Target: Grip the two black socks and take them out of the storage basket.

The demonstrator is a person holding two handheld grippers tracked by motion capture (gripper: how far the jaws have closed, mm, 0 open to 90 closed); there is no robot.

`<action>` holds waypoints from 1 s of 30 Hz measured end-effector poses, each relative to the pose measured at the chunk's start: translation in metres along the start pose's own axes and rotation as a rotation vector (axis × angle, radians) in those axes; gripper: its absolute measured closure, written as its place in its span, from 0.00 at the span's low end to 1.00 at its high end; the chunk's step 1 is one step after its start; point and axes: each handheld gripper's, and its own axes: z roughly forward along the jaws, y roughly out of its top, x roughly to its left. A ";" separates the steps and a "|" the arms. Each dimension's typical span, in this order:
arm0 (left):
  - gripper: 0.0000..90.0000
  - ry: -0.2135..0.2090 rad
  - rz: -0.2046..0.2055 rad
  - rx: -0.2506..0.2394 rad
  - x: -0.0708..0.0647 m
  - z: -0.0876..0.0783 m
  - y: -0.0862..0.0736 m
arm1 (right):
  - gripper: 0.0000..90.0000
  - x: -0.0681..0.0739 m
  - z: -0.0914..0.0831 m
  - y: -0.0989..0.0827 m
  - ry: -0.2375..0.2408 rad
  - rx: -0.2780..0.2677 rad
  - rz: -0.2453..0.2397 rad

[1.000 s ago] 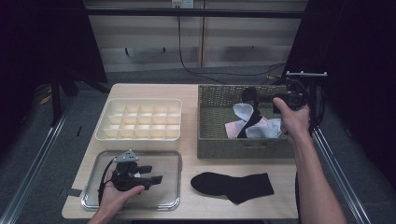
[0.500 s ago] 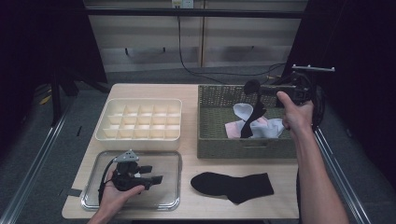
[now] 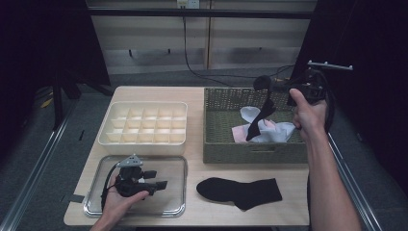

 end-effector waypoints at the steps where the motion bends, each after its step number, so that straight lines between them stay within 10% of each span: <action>1: 0.35 -0.002 -0.003 -0.003 0.000 0.000 0.000 | 0.99 0.001 0.000 0.001 -0.002 -0.001 -0.005; 30: 0.34 0.002 -0.007 0.001 0.001 0.001 0.000 | 0.99 0.030 -0.029 0.019 0.001 -0.048 -0.054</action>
